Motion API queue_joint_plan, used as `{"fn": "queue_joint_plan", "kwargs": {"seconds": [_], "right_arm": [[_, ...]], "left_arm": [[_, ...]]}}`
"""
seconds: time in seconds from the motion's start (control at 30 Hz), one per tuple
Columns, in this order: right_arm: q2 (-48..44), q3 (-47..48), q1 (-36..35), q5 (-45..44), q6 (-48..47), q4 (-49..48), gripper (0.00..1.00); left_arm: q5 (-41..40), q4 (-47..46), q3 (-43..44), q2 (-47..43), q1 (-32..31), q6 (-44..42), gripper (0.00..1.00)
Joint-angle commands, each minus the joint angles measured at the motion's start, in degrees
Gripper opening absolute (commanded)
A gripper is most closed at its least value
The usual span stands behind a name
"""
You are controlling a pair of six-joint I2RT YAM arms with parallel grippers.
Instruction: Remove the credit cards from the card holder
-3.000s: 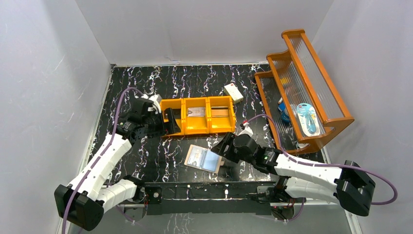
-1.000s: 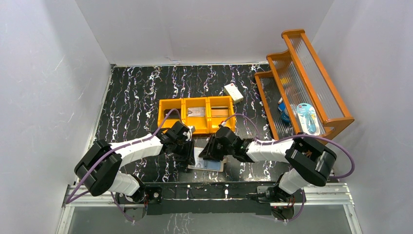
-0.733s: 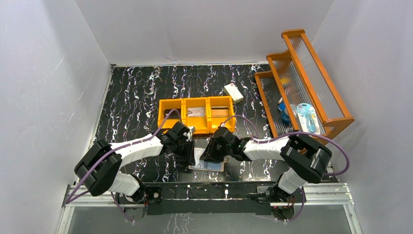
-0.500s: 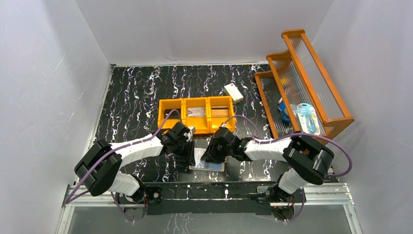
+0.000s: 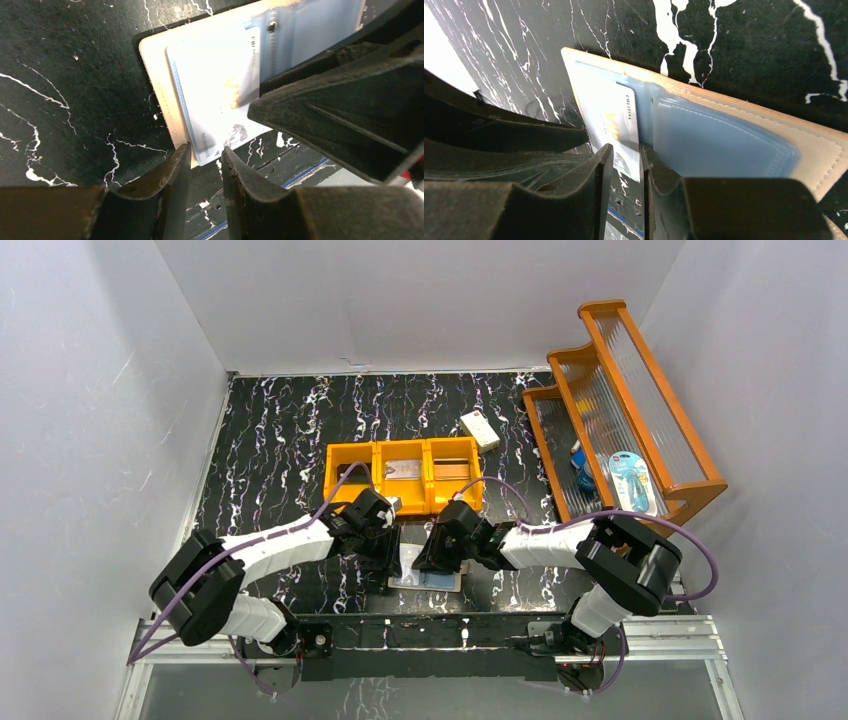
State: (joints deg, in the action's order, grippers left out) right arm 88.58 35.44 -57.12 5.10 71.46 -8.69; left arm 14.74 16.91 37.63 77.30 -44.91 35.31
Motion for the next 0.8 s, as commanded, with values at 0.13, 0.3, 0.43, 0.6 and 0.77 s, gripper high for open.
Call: {"fn": "queue_joint_plan", "kwargs": {"seconds": [0.13,0.3,0.43,0.6,0.77], "right_arm": [[0.4,-1.6,-0.1,-0.4,1.3,-1.9,0.36],[-0.3,-3.7,0.0,1.4,2.2,-8.2,0.33],[-1.2,-5.8,0.0,2.1,3.3,-13.8,0.23],[-2.4,-7.3,0.0,1.7,3.9,-16.7,0.21],[-3.8,-9.1,0.0,1.8,3.6,-20.7,0.09]], "left_arm": [[1.3,0.5,1.3,4.4,-1.1,-1.7,0.25],[1.3,0.0,0.5,4.7,-1.5,-1.4,0.21],[1.3,-0.2,0.0,4.7,-1.9,-0.9,0.18],[1.3,-0.3,0.1,4.3,-2.2,-0.6,0.16],[1.0,-0.3,0.2,4.4,-2.6,-0.2,0.16]]}}
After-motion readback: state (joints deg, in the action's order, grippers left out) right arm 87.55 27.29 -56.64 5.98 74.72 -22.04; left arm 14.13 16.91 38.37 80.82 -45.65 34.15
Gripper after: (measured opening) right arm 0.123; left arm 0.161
